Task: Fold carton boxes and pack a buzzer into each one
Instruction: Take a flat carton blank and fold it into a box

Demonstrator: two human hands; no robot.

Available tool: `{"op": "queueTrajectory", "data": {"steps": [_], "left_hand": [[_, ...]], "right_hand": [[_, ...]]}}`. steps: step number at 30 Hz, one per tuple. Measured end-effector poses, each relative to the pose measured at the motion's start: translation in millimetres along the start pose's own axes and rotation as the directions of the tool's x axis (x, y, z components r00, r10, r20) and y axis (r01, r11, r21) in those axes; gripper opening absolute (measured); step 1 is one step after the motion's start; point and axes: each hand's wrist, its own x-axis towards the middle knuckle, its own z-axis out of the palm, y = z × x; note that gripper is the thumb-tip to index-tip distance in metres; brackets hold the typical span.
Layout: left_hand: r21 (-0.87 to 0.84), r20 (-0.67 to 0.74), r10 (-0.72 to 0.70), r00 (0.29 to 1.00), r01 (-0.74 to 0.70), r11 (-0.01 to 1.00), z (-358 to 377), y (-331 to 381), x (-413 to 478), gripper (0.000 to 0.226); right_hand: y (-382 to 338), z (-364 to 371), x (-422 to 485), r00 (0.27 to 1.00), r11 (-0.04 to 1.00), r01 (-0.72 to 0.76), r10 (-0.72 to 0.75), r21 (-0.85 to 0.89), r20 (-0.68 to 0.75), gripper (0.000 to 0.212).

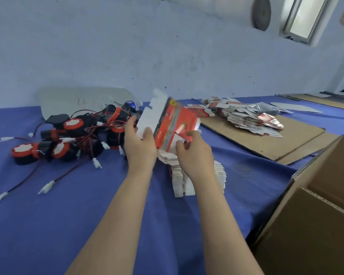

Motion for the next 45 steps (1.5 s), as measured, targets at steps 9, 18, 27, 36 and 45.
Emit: {"op": "queueTrajectory", "data": {"steps": [9,18,27,36,45], "left_hand": [[0.118,0.146,0.180,0.973,-0.198,0.973,-113.6,20.6,29.8,0.030],[0.020,-0.249,-0.037,0.968,0.043,0.999,-203.4,-33.6,26.2,0.041],[-0.011,-0.217,-0.016,0.976,0.014,1.000,-205.9,-58.2,12.0,0.064],[0.029,-0.295,-0.005,0.956,0.014,0.999,-202.9,-60.0,13.4,0.032],[0.190,-0.411,0.114,0.904,-0.037,0.981,-201.4,-62.0,12.0,0.023]], "right_hand": [[-60.5,47.4,-1.5,0.970,0.897,0.206,-0.239,0.391,0.037,0.064],[-103.4,165.9,-63.0,0.924,0.666,0.114,-0.343,0.737,0.167,0.021],[-97.8,186.5,-83.2,0.907,0.583,0.092,-0.384,0.807,0.174,0.039],[-94.9,176.6,-81.4,0.910,0.511,-0.105,-0.297,0.853,0.289,0.032],[-98.3,178.4,-84.6,0.908,0.528,-0.084,-0.309,0.845,0.283,0.021]]}}
